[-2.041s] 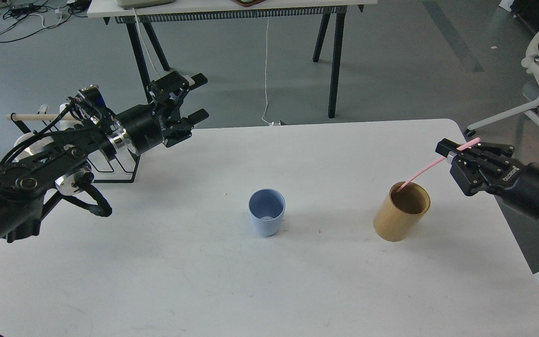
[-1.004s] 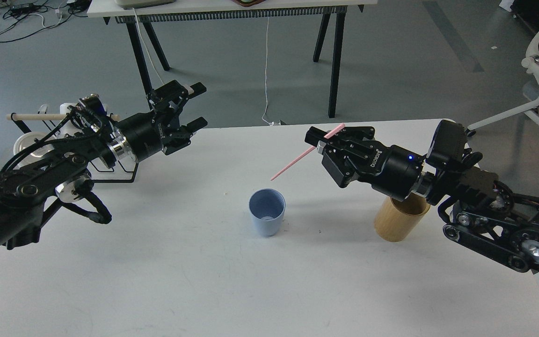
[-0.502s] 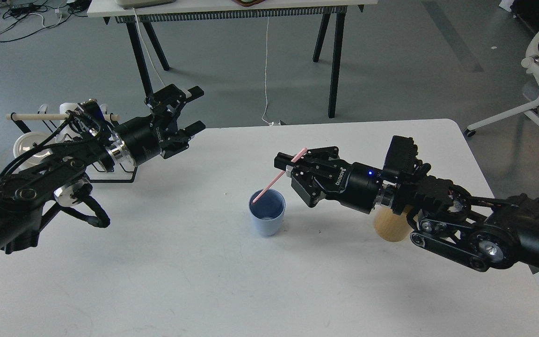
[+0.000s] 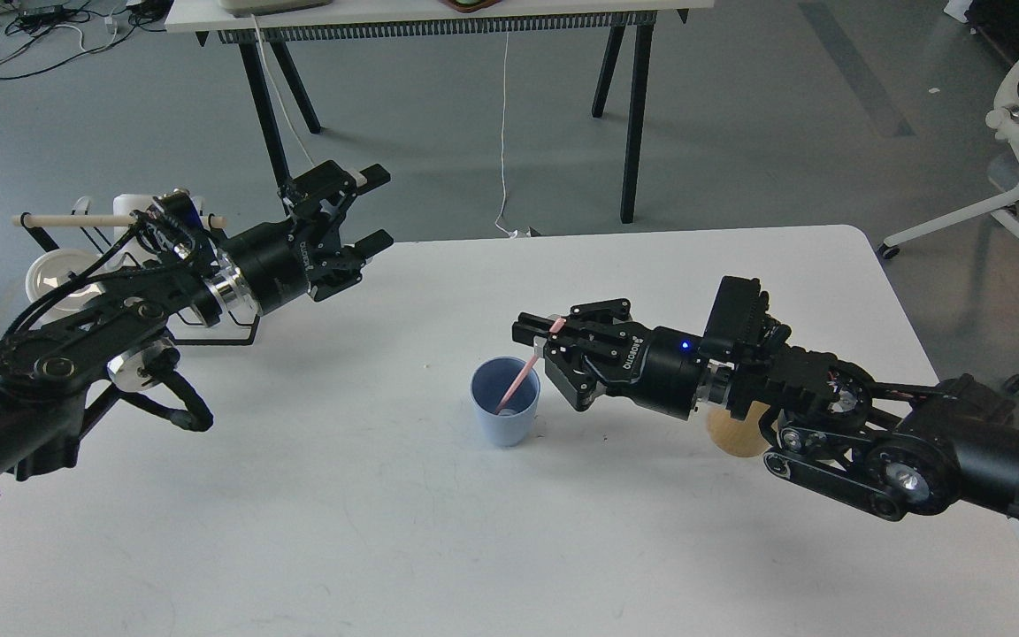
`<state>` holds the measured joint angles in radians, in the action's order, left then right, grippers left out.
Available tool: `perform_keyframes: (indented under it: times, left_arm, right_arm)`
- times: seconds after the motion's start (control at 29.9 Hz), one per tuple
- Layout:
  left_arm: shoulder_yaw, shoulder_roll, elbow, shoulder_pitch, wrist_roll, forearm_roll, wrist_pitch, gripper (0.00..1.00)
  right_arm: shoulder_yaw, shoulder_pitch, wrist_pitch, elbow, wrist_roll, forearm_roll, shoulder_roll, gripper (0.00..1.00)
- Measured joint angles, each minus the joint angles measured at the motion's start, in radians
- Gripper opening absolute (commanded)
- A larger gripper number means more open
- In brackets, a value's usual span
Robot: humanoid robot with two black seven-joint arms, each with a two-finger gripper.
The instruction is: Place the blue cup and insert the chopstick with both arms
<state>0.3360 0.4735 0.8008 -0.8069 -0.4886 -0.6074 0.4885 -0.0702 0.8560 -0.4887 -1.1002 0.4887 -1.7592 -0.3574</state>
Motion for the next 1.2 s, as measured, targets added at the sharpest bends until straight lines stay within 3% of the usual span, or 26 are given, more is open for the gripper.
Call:
perform_keyframes:
  times: [0.23,0.4,0.94,1.07,1.2]
  left_arm:
    - [0.0,0.0,0.0,0.0,0.0,0.0,0.0,0.98]
    - [0.0,-0.001,0.0,-0.002,0.0,0.002,0.0,0.98]
    - [0.062,0.008,-0.033,-0.013,0.0,0.011,0.0,0.98]
    - [0.083,0.019,-0.033,-0.002,0.0,0.012,0.0,0.98]
    - [0.086,0.021,-0.03,0.015,0.0,0.012,0.0,0.98]
  right_arm:
    - [-0.033,0.0,0.0,-0.003,0.0,0.005,0.009,0.98]
    - [-0.172,0.001,0.0,-0.014,0.0,0.068,0.001,0.98]
    - [-0.265,-0.018,0.013,-0.107,0.0,1.064,-0.229,0.98]
    - [-0.284,-0.03,0.218,-0.158,0.0,1.263,-0.303,0.98]
    - [-0.311,-0.05,0.548,-0.147,0.0,1.463,-0.337,0.99]
